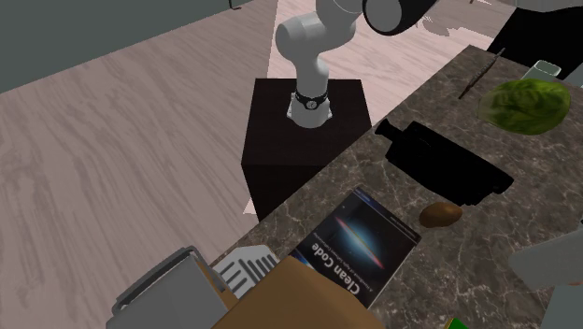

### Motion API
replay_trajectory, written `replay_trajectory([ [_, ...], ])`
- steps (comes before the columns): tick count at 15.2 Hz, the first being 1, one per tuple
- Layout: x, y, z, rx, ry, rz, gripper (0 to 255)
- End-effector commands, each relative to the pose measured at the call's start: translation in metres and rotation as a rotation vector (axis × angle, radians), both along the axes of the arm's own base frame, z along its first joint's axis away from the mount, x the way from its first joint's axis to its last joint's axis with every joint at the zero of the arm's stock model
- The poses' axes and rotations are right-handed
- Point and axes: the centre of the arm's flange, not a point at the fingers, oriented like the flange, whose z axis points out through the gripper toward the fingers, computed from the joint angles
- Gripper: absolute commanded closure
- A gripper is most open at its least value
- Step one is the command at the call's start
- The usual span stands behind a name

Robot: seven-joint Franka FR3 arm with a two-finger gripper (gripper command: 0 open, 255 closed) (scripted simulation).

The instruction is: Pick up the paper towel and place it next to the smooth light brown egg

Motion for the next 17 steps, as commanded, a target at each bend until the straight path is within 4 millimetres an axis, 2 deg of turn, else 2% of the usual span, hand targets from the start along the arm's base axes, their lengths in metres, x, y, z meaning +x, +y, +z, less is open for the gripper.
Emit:
replay_trajectory([
  [1, 0.001, 0.001, -0.011, 0.001, 0.0, 0.0, 255],
  [5, 0.001, 0.001, -0.033, 0.001, 0.0, 0.0, 255],
  [13, 0.001, 0.001, -0.033, 0.001, 0.0, 0.0, 255],
  [14, 0.001, 0.001, -0.033, 0.001, 0.0, 0.0, 0],
  [17, 0.001, 0.001, -0.033, 0.001, 0.0, 0.0, 0],
])
